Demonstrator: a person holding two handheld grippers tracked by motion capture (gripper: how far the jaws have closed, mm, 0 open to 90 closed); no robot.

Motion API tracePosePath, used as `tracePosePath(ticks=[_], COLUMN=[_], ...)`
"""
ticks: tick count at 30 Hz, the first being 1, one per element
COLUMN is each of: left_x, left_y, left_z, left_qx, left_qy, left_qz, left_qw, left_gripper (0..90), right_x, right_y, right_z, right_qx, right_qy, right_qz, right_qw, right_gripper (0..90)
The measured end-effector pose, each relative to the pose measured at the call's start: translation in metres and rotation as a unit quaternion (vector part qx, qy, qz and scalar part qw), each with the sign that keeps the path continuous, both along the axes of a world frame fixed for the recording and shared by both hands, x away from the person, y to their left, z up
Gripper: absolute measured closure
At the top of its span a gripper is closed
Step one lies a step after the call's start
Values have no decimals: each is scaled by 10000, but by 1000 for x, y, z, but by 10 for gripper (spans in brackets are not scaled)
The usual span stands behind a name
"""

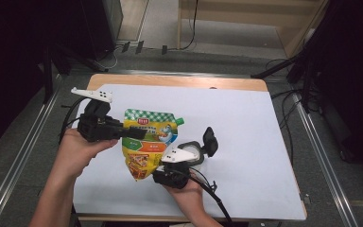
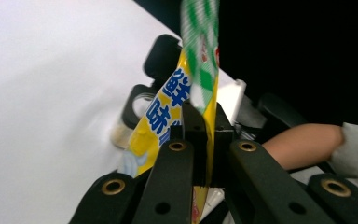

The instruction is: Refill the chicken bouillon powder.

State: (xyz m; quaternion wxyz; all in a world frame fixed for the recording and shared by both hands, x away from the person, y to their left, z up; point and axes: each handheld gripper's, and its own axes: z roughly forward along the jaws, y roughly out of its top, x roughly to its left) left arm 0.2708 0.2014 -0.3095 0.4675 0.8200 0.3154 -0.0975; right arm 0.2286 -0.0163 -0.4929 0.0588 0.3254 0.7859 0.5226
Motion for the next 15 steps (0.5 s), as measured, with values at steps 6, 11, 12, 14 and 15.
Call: tracePosePath(ticks=[6,11,12,14,15], left_x=[3,6,6,7,8], left_y=[-1,-10,-12,-17,-18], left_z=[-4,-12,-13,-17,-18], left_qx=[90,181,247,325,330], left_qy=[-29,-33,-37,-13,-41], left_qz=[166,206,212,174,145], left_qw=[9998,9996,9995,9993,9993], left_gripper=[900,874,860,845,842], right_x=[-12,-16,-17,-17,-18], right_y=[6,6,5,4,4], right_z=[3,6,8,10,10], right_qx=[-266,-376,-345,-335,-343], right_qy=[-463,-585,-611,-624,-599], right_qz=[120,145,122,122,131], right_qw=[9985,9975,9975,9974,9975], right_gripper=[574,573,573,573,572])
